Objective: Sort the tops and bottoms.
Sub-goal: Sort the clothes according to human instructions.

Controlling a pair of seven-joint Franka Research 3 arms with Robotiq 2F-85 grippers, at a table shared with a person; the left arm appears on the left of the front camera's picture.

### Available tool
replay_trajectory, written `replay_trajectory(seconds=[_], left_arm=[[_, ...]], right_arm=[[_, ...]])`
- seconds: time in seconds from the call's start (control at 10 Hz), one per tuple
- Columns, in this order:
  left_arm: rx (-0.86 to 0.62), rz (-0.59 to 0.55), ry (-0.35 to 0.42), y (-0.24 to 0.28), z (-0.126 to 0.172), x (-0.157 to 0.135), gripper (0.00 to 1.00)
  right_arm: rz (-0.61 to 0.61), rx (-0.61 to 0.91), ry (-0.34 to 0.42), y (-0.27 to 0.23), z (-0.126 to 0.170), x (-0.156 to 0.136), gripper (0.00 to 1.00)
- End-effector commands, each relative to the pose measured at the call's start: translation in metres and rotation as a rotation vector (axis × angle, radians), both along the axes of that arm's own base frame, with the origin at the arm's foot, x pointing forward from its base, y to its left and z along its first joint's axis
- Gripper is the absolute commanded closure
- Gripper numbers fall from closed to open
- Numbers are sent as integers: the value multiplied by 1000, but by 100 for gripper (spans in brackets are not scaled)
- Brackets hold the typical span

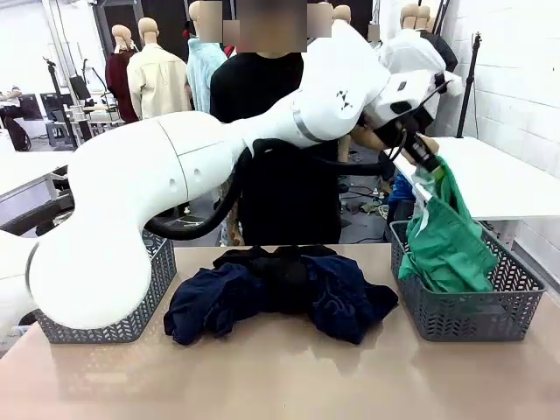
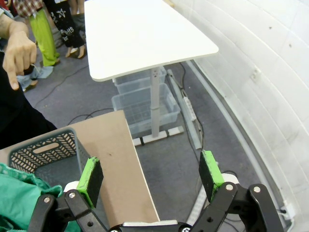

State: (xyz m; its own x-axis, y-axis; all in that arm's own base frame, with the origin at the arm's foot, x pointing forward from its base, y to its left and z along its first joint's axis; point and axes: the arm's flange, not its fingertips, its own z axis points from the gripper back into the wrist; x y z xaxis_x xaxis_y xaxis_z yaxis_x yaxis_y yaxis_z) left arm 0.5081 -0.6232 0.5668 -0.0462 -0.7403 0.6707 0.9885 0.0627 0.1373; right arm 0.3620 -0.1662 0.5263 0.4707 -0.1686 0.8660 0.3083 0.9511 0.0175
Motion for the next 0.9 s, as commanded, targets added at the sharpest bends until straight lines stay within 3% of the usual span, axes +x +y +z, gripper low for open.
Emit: replay_trajectory(seconds=[0.0, 0.3, 0.6, 0.8], left_arm=[[70, 39, 79, -144, 65, 135, 100], [232, 119, 191, -138, 2, 146, 100], [238, 63, 256, -150, 1, 141, 100], [209, -3, 247, -159, -1, 141, 67]], right_arm=[[-7, 19, 2, 0, -1, 1, 0], [-7, 19, 2, 0, -1, 1, 0], [-7, 19, 2, 0, -1, 1, 0], [-7, 19, 2, 0, -1, 1, 0]])
